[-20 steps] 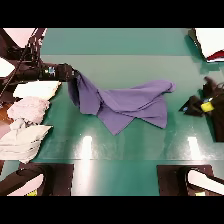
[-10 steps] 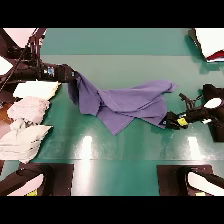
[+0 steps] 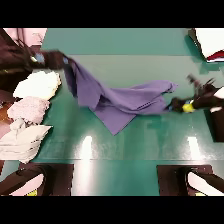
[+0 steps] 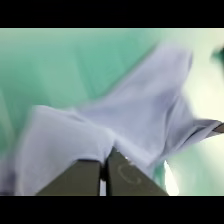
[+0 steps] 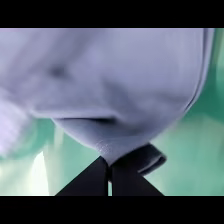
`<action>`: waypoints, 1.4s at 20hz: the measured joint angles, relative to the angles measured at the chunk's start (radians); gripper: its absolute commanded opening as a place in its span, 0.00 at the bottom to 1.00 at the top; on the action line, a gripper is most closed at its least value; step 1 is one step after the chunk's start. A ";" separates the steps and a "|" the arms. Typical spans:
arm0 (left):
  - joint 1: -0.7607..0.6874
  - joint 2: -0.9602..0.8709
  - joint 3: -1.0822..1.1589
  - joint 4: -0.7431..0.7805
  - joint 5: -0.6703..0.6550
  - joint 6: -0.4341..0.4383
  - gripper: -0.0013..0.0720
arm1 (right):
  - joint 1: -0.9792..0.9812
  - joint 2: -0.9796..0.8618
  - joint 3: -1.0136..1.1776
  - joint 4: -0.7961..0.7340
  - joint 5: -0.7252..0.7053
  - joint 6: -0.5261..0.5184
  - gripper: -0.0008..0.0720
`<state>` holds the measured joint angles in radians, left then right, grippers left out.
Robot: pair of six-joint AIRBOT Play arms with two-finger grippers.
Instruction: Fold the shirts.
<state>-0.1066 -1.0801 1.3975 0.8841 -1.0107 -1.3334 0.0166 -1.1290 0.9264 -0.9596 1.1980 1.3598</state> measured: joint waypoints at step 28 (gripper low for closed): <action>0.069 0.077 0.367 0.013 -0.181 -0.102 0.05 | -0.435 0.096 0.996 -0.019 0.260 0.126 0.03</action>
<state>-0.0372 -1.0031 1.7649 0.8970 -1.1919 -1.4353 -0.4183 -1.0328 1.9228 -0.9791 1.4582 1.4857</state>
